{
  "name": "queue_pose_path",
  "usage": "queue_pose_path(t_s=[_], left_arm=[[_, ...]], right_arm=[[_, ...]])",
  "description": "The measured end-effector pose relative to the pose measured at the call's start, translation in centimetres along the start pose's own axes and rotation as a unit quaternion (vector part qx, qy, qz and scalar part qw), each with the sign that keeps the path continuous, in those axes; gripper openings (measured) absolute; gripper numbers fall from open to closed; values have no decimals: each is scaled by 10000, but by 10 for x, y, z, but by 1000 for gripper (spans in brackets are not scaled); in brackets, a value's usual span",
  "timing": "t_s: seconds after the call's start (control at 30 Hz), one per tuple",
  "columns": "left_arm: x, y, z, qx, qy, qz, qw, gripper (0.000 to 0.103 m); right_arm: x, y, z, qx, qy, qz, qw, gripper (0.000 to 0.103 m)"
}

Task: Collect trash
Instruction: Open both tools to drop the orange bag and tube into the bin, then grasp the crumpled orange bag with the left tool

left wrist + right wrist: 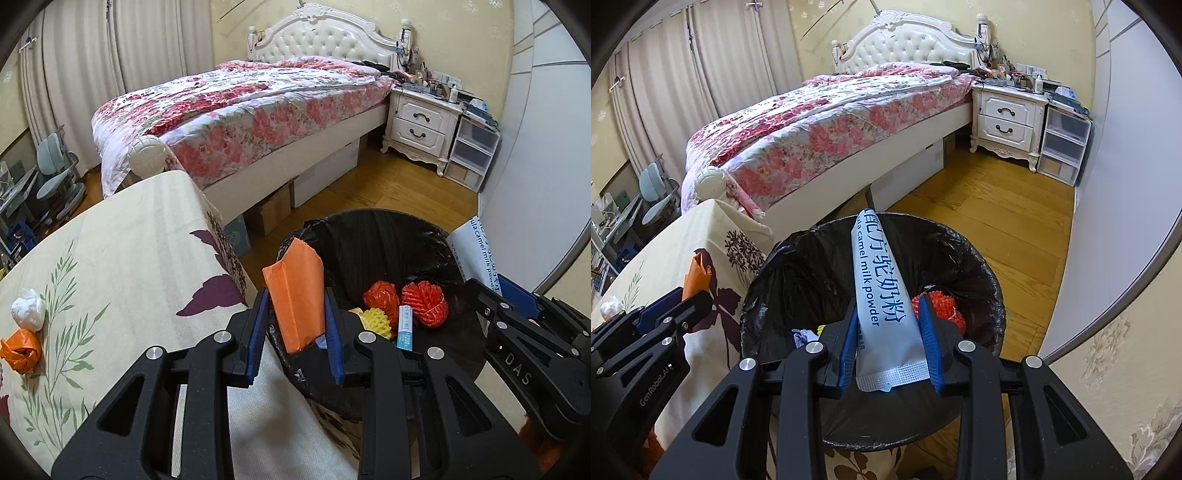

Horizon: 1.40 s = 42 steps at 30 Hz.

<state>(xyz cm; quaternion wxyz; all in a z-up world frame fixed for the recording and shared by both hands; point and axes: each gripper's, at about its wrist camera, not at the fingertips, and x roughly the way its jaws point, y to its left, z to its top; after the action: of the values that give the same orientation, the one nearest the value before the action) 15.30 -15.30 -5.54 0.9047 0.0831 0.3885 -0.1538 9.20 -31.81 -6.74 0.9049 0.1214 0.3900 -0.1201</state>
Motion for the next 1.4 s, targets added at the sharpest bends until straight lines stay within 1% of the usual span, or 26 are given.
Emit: queue_pose_path(t_s=[0.1,0.13,0.17,0.2,0.23,0.3,0.4,0.5,0.53,0.7,0.77,0.83,1.1,1.2,1.33,1.4], left_arm=[[3,-3,-1,18,87,-24,10000,30],[4,-2,-1,11,111,-38,9999,32],[5,-2,-2,2,148,-53,9999,36],[5,-2,-2,-14,168,-56,9998,42],[5,-1,-3,-27,172,-45,9998,47],[5,0,-5,-27,172,-17,9998,49],[4,2,-6,-29,164,25,9999,59],[1,5,-6,-101,169,31,9998,64],[-1,7,-7,-126,162,43,9998,67],[-12,16,-11,-138,58,247,9996,74],[-17,23,-14,-166,36,325,9993,75],[-22,32,-20,-204,31,451,9988,75],[-42,81,-44,-578,109,816,9949,75],[-51,99,-52,-710,133,942,9929,76],[-62,127,-64,-831,146,1239,9887,78],[-66,144,-70,-974,170,1357,9858,79]], right_arm=[[3,-5,0,52,39,-4,10000,34],[4,-7,0,91,29,-31,9999,39],[4,-9,-1,130,31,-59,9999,41],[6,-11,-1,168,46,-66,9998,41],[7,-12,-2,204,67,-68,9997,42],[7,-15,-3,242,86,-76,9996,44],[7,-15,-5,226,83,-130,9996,47],[4,-16,-5,258,66,-156,9995,50],[3,-17,-5,262,59,-163,9995,52],[-4,-12,-7,199,12,-204,9996,62],[-7,-8,-10,164,19,-192,9997,67],[-9,-2,-13,116,28,-158,9998,68],[-15,42,-24,-194,96,156,9996,69],[-18,64,-27,-327,121,371,9987,70],[-22,96,-34,-584,161,606,9963,70],[-22,112,-38,-698,224,765,9944,70]])
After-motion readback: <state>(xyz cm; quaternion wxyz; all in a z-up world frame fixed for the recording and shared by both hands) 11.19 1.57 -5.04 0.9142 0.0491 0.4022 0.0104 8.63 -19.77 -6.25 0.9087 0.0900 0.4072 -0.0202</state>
